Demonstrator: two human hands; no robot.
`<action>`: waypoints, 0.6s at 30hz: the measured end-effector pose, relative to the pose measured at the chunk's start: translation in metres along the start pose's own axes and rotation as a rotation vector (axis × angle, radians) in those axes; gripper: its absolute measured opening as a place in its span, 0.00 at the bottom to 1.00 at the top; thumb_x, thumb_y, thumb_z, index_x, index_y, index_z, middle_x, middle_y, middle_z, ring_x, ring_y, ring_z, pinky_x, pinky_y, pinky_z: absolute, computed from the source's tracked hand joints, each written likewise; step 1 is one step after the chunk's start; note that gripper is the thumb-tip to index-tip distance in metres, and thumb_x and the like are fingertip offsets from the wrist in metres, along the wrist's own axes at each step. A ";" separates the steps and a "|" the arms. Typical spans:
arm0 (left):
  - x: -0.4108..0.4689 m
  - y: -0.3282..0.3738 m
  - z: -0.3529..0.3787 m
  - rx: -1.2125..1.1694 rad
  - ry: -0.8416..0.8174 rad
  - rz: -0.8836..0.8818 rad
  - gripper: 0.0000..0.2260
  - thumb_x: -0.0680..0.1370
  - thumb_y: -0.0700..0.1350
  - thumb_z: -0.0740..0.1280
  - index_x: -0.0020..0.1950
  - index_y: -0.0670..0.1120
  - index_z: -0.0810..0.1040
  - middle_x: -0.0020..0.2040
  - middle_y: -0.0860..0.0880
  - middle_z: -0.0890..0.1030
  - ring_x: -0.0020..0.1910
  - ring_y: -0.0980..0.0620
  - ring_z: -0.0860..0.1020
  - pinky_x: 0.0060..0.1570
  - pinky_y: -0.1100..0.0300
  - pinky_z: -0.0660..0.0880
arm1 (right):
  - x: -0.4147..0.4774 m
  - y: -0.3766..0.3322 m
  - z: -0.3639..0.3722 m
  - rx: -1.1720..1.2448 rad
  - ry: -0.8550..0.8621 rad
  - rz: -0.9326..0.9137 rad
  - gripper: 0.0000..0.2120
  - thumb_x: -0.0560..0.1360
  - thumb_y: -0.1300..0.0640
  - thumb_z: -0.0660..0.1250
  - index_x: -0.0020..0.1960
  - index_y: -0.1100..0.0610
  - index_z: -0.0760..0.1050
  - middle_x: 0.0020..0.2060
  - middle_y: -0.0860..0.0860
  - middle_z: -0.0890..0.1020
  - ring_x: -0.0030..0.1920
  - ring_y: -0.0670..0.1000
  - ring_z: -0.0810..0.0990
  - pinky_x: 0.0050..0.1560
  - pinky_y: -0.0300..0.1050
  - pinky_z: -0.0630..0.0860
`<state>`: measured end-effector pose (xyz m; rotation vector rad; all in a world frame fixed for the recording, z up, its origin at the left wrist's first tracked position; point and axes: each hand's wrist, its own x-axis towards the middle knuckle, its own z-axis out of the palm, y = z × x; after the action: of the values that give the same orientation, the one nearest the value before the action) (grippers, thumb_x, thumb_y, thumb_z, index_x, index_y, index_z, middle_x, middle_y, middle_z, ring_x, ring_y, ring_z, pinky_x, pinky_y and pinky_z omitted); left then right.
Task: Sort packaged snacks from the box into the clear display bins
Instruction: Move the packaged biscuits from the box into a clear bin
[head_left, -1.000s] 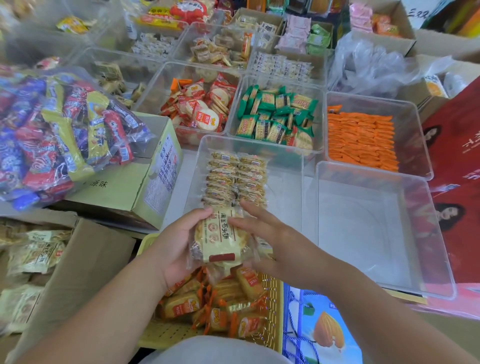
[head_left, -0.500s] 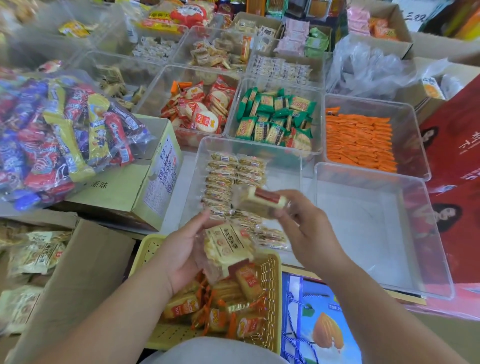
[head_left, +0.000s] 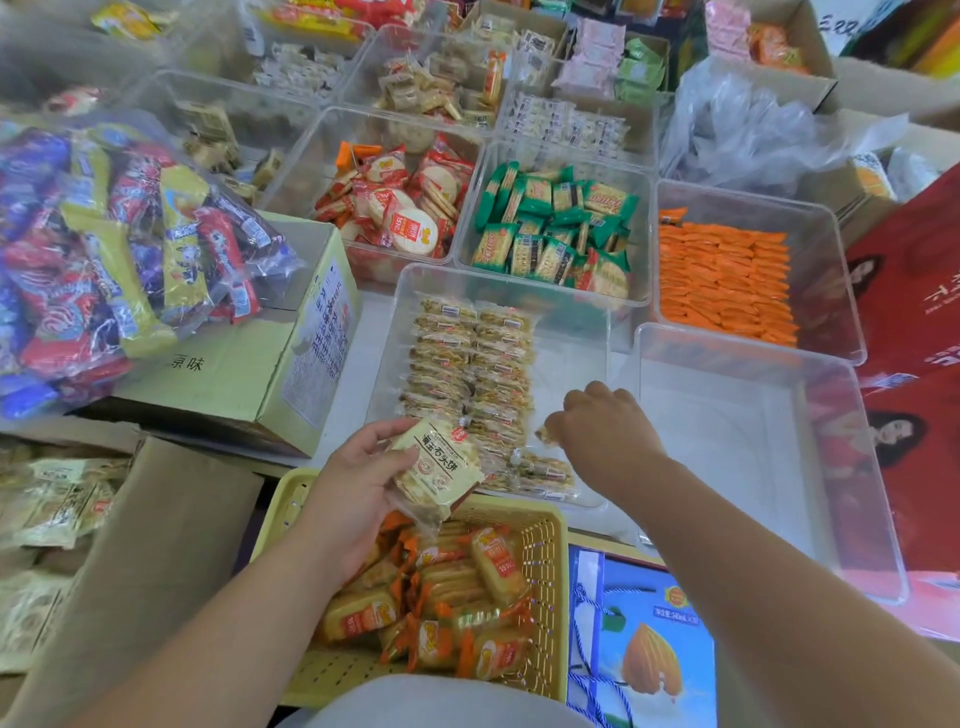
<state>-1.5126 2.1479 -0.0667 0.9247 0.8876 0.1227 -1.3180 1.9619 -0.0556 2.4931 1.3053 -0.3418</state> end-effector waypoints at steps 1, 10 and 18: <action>0.001 0.000 -0.001 -0.002 -0.004 0.000 0.14 0.80 0.30 0.65 0.62 0.42 0.81 0.58 0.38 0.85 0.47 0.45 0.87 0.37 0.55 0.83 | 0.005 -0.003 0.002 -0.025 -0.027 0.021 0.22 0.76 0.62 0.62 0.66 0.45 0.77 0.52 0.50 0.78 0.57 0.55 0.73 0.53 0.50 0.69; 0.004 -0.003 -0.007 -0.003 -0.032 0.005 0.14 0.80 0.31 0.66 0.63 0.42 0.80 0.59 0.37 0.84 0.48 0.44 0.86 0.42 0.50 0.82 | 0.037 -0.018 0.029 0.075 -0.225 0.105 0.16 0.74 0.68 0.64 0.58 0.54 0.76 0.46 0.52 0.77 0.52 0.55 0.74 0.46 0.48 0.71; 0.006 -0.003 -0.009 -0.024 -0.036 0.007 0.14 0.79 0.31 0.66 0.62 0.43 0.81 0.56 0.40 0.86 0.47 0.44 0.87 0.39 0.53 0.83 | 0.051 -0.029 0.046 0.094 -0.319 0.161 0.09 0.75 0.66 0.63 0.52 0.56 0.76 0.34 0.49 0.73 0.36 0.52 0.75 0.33 0.46 0.72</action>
<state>-1.5160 2.1547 -0.0754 0.9054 0.8477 0.1222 -1.3168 1.9991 -0.1210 2.4682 0.9771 -0.7417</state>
